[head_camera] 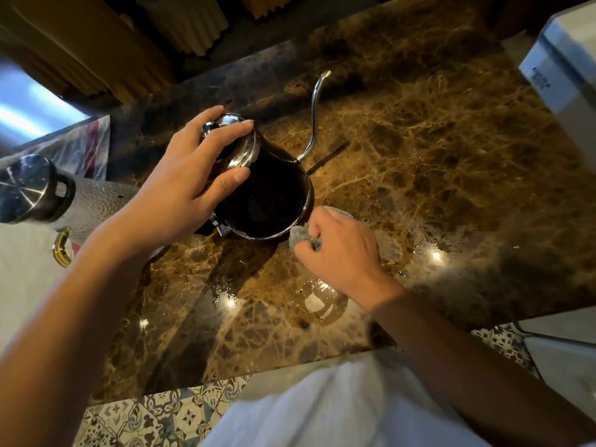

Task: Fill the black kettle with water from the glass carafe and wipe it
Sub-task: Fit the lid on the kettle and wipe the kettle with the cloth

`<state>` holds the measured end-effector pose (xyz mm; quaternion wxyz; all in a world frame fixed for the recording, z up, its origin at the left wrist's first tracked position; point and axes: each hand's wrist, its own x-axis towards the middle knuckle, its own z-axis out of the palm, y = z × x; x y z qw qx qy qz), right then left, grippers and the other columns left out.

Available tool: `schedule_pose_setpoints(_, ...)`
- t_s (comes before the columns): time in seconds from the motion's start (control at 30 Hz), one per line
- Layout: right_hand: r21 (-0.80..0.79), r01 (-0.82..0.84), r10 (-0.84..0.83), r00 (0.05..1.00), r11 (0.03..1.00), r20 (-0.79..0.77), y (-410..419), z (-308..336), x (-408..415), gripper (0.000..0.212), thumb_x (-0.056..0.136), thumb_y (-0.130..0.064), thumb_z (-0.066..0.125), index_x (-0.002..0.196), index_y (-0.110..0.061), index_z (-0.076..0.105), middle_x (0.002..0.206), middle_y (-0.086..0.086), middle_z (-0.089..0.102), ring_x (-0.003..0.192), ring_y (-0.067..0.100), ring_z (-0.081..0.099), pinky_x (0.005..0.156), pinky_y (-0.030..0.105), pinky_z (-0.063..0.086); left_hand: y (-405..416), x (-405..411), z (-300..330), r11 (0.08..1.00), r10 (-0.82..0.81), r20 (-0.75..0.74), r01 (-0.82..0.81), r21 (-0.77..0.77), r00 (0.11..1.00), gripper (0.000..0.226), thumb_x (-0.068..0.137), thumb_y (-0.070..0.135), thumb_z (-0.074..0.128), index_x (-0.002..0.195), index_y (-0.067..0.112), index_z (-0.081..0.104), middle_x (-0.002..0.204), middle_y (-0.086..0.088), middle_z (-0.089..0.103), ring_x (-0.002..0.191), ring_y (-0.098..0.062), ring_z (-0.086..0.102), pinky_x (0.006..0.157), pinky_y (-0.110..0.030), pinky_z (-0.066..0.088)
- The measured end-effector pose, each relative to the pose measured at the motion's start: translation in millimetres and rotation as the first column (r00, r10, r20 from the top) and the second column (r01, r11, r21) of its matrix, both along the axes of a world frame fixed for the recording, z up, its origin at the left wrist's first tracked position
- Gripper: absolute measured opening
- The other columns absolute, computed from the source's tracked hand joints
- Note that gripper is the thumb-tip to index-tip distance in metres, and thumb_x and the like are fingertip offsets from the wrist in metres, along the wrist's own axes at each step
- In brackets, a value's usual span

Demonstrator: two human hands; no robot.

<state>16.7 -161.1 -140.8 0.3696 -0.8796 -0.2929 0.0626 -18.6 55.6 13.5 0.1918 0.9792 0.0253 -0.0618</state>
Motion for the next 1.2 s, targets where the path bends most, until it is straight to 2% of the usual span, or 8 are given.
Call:
schedule_pose_setpoints(0.1, -0.008, 0.087, -0.087, 0.996, 0.996, -0.024, -5, -3, 20, 0.012, 0.091, -0.034, 0.058, 0.087, -0.025, 0.051, 0.08, -0.007, 0.055, 0.07, 0.017, 0.051, 0.058, 0.033, 0.037, 0, 0, -1, 1.0, -0.002, 0.005, 0.002, -0.002, 1.0, 0.06, 0.102, 0.054, 0.041, 0.159, 0.038, 0.029, 0.17, 0.003, 0.011, 0.154, -0.029, 0.019, 0.117, -0.061, 0.034)
schedule_pose_setpoints(0.2, 0.081, 0.181, -0.18, 0.984, 0.98, -0.017, -4, -5, 37, 0.009, 0.095, -0.025, 0.064, 0.104, -0.024, 0.061, 0.091, -0.006, 0.065, 0.078, 0.019, 0.059, 0.064, 0.036, 0.046, 1, 0, -1, 1.0, 0.001, 0.001, -0.001, -0.002, 1.0, 0.063, 0.099, 0.056, 0.041, 0.158, 0.039, 0.029, 0.17, 0.003, 0.011, 0.154, -0.028, 0.019, 0.117, -0.059, 0.035)
schedule_pose_setpoints(0.33, 0.159, 0.254, -0.25, 0.967, 0.954, -0.048, 5, -7, 46, 0.01, 0.096, -0.02, 0.066, 0.103, -0.023, 0.072, 0.096, -0.003, 0.069, 0.085, 0.022, 0.065, 0.069, 0.042, 0.054, 1, 1, -1, 1.0, 0.003, 0.003, -0.003, -0.004, 1.0, 0.063, 0.098, 0.055, 0.042, 0.158, 0.039, 0.029, 0.17, 0.004, 0.012, 0.154, -0.027, 0.019, 0.118, -0.059, 0.034)
schedule_pose_setpoints(0.43, 0.163, 0.25, -0.244, 0.968, 0.954, -0.057, 9, -11, 42, 0.005, 0.095, -0.022, 0.068, 0.096, -0.023, 0.073, 0.098, -0.004, 0.07, 0.087, 0.021, 0.066, 0.069, 0.044, 0.055, 1, 1, -1, 1.0, 0.002, 0.0, -0.002, -0.006, 1.0, 0.064, 0.098, 0.055, 0.041, 0.159, 0.038, 0.029, 0.17, 0.003, 0.011, 0.154, -0.027, 0.018, 0.118, -0.059, 0.034)
schedule_pose_setpoints(0.73, 0.2, 0.143, -0.154, 0.987, 0.969, 0.04, 14, -16, -2, 0.009, 0.091, -0.021, 0.073, 0.085, -0.022, 0.067, 0.087, -0.005, 0.064, 0.07, 0.02, 0.062, 0.053, 0.04, 0.051, 0, 1, -1, 1.0, 0.001, 0.008, -0.001, -0.008, 1.0, 0.064, 0.099, 0.054, 0.041, 0.159, 0.037, 0.028, 0.171, 0.002, 0.011, 0.154, -0.027, 0.018, 0.119, -0.058, 0.033)
schedule_pose_setpoints(0.9, 0.201, 0.078, -0.092, 0.994, 0.976, 0.062, 28, -11, -24, 0.007, 0.094, -0.019, 0.074, 0.087, -0.019, 0.075, 0.088, -0.002, 0.07, 0.066, 0.023, 0.066, 0.053, 0.031, 0.045, 0, 1, -2, 1.0, 0.01, 0.006, -0.01, -0.009, 1.0, 0.062, 0.1, 0.052, 0.042, 0.159, 0.037, 0.029, 0.171, 0.001, 0.011, 0.154, -0.029, 0.018, 0.118, -0.059, 0.033)
schedule_pose_setpoints(1.03, 0.178, 0.104, -0.114, 0.992, 0.979, 0.047, 45, -4, -39, 0.009, 0.093, -0.017, 0.073, 0.086, -0.015, 0.079, 0.084, 0.002, 0.074, 0.061, 0.03, 0.068, 0.051, 0.033, 0.046, -1, 0, -2, 1.0, 0.006, 0.003, -0.006, -0.006, 1.0, 0.06, 0.102, 0.05, 0.043, 0.159, 0.036, 0.029, 0.171, -0.001, 0.012, 0.154, -0.03, 0.018, 0.119, -0.06, 0.032)
schedule_pose_setpoints(1.2, 0.15, 0.039, -0.04, 0.999, 0.988, 0.004, 58, 4, -42, 0.011, 0.095, -0.02, 0.07, 0.097, -0.015, 0.08, 0.093, 0.004, 0.076, 0.072, 0.033, 0.071, 0.06, 0.038, 0.05, 0, 1, -1, 1.0, 0.01, 0.006, -0.01, -0.02, 1.0, 0.063, 0.098, 0.054, 0.042, 0.158, 0.039, 0.029, 0.17, 0.001, 0.012, 0.154, -0.029, 0.018, 0.119, -0.059, 0.032)
